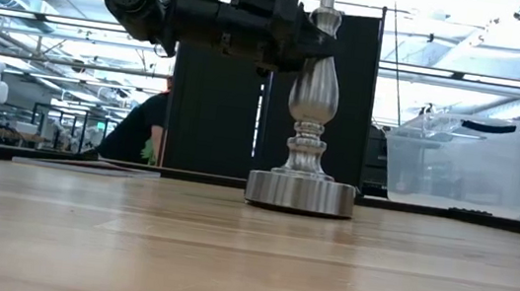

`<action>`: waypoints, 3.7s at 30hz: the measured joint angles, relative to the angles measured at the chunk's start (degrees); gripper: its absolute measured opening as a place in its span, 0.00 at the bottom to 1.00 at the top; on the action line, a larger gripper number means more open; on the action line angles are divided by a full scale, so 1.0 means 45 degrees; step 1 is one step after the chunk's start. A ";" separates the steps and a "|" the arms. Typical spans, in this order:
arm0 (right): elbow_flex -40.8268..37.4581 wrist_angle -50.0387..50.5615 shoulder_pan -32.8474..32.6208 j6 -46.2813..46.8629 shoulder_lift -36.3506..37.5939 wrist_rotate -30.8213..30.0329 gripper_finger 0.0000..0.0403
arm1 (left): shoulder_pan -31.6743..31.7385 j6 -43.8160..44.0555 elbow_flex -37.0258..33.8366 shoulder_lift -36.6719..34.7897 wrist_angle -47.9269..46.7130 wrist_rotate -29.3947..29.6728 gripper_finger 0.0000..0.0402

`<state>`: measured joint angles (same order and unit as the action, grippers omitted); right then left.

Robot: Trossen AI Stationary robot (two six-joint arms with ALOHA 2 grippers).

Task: Screw lightbulb
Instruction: Insert the lightbulb into the silver lamp

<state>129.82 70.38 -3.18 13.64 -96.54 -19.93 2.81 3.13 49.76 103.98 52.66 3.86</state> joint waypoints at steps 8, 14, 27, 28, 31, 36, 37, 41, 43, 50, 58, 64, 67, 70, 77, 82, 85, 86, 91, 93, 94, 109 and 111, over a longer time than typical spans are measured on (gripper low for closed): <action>0.0000 0.0144 -0.0260 0.1186 -0.0134 -0.0984 0.67 | -0.0084 0.0182 0.0010 0.0015 0.0089 0.0868 0.38; 0.0024 -0.0005 -0.0534 0.1313 -0.0511 -0.1195 0.72 | -0.0097 0.0168 0.0005 0.0010 0.0089 0.1082 0.38; -0.0028 -0.0182 -0.0665 -0.0275 -0.0719 -0.0746 0.83 | -0.0112 0.0198 0.0015 -0.0005 0.0038 0.1419 0.37; -0.0044 -0.0177 -0.0661 -0.0344 -0.0744 -0.0739 0.84 | -0.0112 0.0196 0.0015 -0.0005 0.0029 0.1410 0.37; -0.0053 -0.0220 -0.0656 -0.0495 -0.0711 -0.0799 0.84 | -0.0117 0.0196 0.0015 -0.0005 0.0006 0.1378 0.37; -0.0031 -0.0221 -0.0656 -0.0620 -0.0556 -0.0831 0.83 | -0.0117 0.0179 0.0015 -0.0015 -0.0027 0.1326 0.37; -0.0029 -0.0228 -0.0656 -0.0620 -0.0543 -0.0845 0.83 | -0.0121 0.0167 0.0015 -0.0015 -0.0037 0.1315 0.37; -0.0029 -0.0226 -0.0656 -0.0634 -0.0458 -0.0933 0.79 | -0.0121 0.0143 0.0015 -0.0015 -0.0056 0.1266 0.37; -0.0029 -0.0226 -0.0656 -0.0709 -0.0451 -0.0935 0.78 | -0.0121 0.0148 0.0015 -0.0015 -0.0056 0.1257 0.37; -0.0029 -0.0067 -0.0651 -0.0823 -0.0372 -0.1334 0.78 | -0.0126 0.0148 0.0015 -0.0015 -0.0061 0.1247 0.37; -0.0019 0.0086 -0.0651 -0.0863 -0.0065 -0.1306 0.78 | -0.0131 0.0036 0.0005 -0.0015 -0.0142 0.1184 0.47; -0.0010 0.0358 -0.0651 -0.0892 0.0097 -0.1313 0.78 | -0.0214 -0.0223 -0.0010 0.0000 -0.0188 0.1198 0.49; -0.0010 0.0360 -0.0656 -0.0902 0.0145 -0.1290 0.78 | -0.0214 -0.0267 -0.0010 0.0005 -0.0178 0.1198 0.50; -0.0010 0.0455 -0.0661 -0.0957 0.0147 -0.1279 0.78 | -0.0219 -0.0449 -0.0010 -0.0027 -0.0162 0.1198 0.50; -0.0010 0.0626 -0.0654 -0.1416 0.0164 -0.1219 0.78 | -0.0204 -0.0814 -0.0015 -0.0136 -0.0217 0.1208 0.50; -0.0015 0.0718 -0.0651 -0.1656 0.0429 -0.1210 0.78 | -0.0204 -0.0829 -0.0015 -0.0151 -0.0226 0.1208 0.51; -0.0015 0.0736 -0.0656 -0.1660 0.0597 -0.1217 0.78 | -0.0204 -0.0817 -0.0015 -0.0151 -0.0241 0.1261 0.55; -0.0015 0.0762 -0.0656 -0.1664 0.0685 -0.1217 0.78 | -0.0202 -0.0821 -0.0015 -0.0166 -0.0243 0.1273 0.57; -0.0013 0.0870 -0.0651 -0.1862 0.1027 -0.1251 0.78 | -0.0188 -0.0868 -0.0019 -0.0562 -0.0758 0.1296 0.66; -0.0010 0.0891 -0.0651 -0.1907 0.1149 -0.1266 0.78 | -0.0139 -0.0859 -0.0019 -0.0760 -0.1168 0.1417 0.70; -0.0010 0.0886 -0.0651 -0.1911 0.1171 -0.1270 0.78 | -0.0131 -0.0856 -0.0019 -0.0805 -0.1284 0.1529 0.71; -0.0015 0.1105 -0.0646 -0.2189 0.1521 -0.1290 0.78 | -0.0248 -0.1018 -0.0010 -0.2471 -0.3456 0.1856 0.78; -0.0015 0.1118 -0.0647 -0.2198 0.1521 -0.1285 0.78 | -0.0248 -0.1117 -0.0010 -0.2721 -0.3903 0.1889 0.78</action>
<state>129.75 75.41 -6.09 3.75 -89.69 -25.71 1.69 -1.90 49.71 91.74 35.09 12.36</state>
